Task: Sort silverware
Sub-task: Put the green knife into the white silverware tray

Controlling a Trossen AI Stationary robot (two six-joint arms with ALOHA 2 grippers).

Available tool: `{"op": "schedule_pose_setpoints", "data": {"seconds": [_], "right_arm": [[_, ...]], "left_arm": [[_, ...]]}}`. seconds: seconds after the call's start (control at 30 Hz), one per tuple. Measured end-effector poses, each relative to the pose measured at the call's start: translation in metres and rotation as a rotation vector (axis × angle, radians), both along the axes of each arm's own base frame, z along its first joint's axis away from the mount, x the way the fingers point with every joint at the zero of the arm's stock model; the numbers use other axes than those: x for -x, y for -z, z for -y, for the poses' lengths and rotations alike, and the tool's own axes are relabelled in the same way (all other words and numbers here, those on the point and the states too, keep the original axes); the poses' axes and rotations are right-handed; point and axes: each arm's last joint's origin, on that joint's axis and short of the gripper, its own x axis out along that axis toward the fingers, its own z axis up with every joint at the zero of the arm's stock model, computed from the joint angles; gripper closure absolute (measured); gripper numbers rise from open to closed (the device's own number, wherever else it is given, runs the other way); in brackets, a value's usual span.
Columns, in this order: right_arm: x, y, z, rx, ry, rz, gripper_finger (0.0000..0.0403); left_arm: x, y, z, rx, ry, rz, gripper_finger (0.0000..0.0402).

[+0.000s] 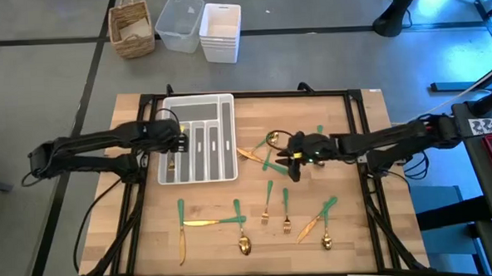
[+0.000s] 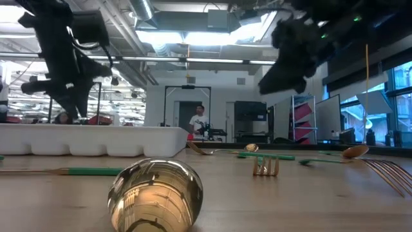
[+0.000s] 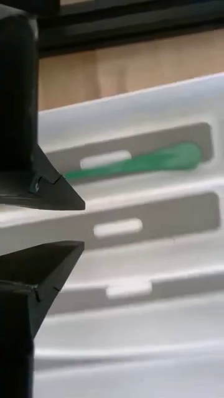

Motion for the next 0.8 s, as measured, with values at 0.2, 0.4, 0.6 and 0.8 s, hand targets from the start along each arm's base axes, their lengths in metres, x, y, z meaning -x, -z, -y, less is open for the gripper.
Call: {"op": "schedule_pose_setpoints", "data": {"seconds": [0.2, 0.4, 0.6, 0.8], "right_arm": [[-0.041, -0.003, 0.011, 0.031, -0.045, -0.075, 0.0269], [-0.078, 0.01, 0.019, 0.011, -0.041, -0.421, 0.0269], [-0.114, 0.029, 0.021, 0.044, -0.105, -0.522, 0.0269], [-0.129, 0.041, 0.027, 0.028, -0.099, -0.563, 0.0269]], "left_arm": [[0.008, -0.01, 0.003, -0.033, 0.002, 0.076, 0.0322], [0.012, -0.014, 0.005, -0.051, 0.002, 0.112, 0.032], [0.013, -0.015, 0.005, -0.063, 0.025, 0.112, 0.0323], [0.012, -0.016, 0.005, -0.066, 0.027, 0.116, 0.032]]}}
